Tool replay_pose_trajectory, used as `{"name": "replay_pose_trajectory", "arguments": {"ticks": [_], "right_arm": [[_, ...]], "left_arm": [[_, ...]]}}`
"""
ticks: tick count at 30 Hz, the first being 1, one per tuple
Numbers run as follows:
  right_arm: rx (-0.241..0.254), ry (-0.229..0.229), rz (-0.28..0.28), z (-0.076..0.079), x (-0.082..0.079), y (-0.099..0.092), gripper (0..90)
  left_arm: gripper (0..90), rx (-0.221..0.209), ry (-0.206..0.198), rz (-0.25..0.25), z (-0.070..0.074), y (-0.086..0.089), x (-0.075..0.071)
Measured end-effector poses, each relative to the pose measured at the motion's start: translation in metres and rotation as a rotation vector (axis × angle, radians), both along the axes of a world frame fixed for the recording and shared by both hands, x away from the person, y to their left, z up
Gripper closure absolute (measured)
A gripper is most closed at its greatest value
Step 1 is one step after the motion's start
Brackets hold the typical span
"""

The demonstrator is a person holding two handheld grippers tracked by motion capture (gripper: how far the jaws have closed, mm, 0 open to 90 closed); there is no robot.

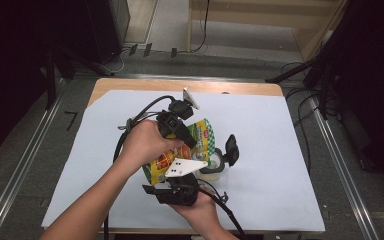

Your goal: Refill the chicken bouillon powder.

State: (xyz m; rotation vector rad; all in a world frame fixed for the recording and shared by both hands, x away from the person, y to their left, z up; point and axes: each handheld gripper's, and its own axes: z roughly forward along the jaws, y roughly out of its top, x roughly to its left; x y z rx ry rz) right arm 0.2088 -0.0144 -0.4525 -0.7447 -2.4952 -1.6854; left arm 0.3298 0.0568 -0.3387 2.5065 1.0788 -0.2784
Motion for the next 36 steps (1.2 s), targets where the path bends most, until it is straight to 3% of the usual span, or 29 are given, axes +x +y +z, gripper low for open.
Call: {"name": "replay_pose_trajectory", "arguments": {"ticks": [10,22,31,36], "right_arm": [[0.027,0.011,0.016,-0.004,-0.001,-0.002,67.0],[0.043,0.025,0.004,0.002,0.001,-0.005,67.0],[0.037,0.035,0.003,0.005,0.005,-0.003,66.7],[0.020,0.016,0.000,0.006,0.006,0.000,63.3]], "left_arm": [[86.8,0.004,0.009,-0.020,-0.001,-0.004,-0.003],[86.4,0.002,0.018,-0.022,0.002,-0.008,0.007],[86.4,-0.001,0.023,-0.015,0.004,-0.005,0.012],[86.5,0.020,0.015,-0.010,0.004,-0.006,0.014]]}}
